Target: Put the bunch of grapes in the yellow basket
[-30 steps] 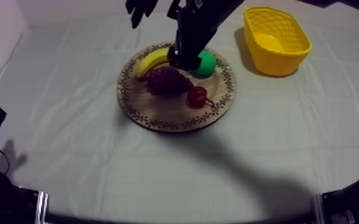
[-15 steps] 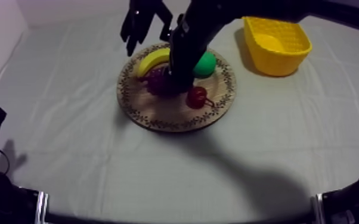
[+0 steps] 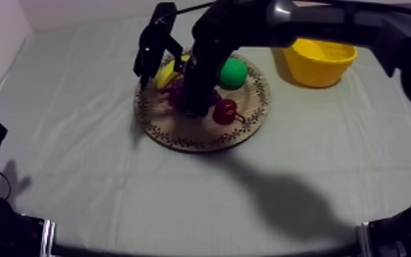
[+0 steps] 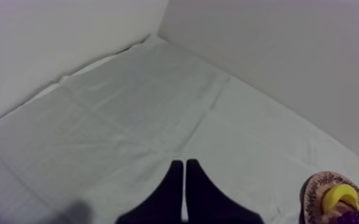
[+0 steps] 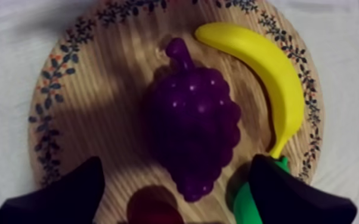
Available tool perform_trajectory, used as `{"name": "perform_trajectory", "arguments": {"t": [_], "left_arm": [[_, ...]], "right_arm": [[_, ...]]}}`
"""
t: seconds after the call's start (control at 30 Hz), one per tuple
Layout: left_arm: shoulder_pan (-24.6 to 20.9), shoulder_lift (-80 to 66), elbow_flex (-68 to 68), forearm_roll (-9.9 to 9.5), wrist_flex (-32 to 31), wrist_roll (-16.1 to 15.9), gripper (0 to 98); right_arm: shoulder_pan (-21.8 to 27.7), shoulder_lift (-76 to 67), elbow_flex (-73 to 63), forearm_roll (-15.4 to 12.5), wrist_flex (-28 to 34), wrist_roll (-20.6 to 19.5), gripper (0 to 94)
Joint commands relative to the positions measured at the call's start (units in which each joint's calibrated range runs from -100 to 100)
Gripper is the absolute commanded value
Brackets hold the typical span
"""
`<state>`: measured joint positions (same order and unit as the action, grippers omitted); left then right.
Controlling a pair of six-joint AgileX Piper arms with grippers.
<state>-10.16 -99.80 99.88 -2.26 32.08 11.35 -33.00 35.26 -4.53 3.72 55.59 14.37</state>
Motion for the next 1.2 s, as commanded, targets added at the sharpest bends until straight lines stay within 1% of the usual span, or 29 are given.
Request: {"name": "perform_trajectory", "arguments": {"t": [0.0, 0.27, 0.57, 0.93, 1.17], "left_arm": [[0.0, 0.0, 0.0, -0.01, 0.0, 0.0, 0.1], [0.0, 0.0, 0.0, -0.01, 0.0, 0.0, 0.1], [0.0, 0.0, 0.0, -0.01, 0.0, 0.0, 0.1], [0.0, 0.0, 0.0, -0.01, 0.0, 0.0, 0.1], [0.0, 0.0, 0.0, -0.01, 0.0, 0.0, 0.1]], "right_arm": [[0.0, 2.0, -1.2, 0.1, 0.1, -0.1, 81.6], [0.3, 7.2, -7.5, -0.1, 1.1, -0.1, 80.2], [0.9, 11.1, -12.7, 0.4, 1.9, -0.5, 79.5], [2.1, 13.7, -14.4, 0.8, 1.1, 0.1, 77.1], [2.1, 14.0, -13.8, 0.5, 0.4, 0.4, 73.4]]}}
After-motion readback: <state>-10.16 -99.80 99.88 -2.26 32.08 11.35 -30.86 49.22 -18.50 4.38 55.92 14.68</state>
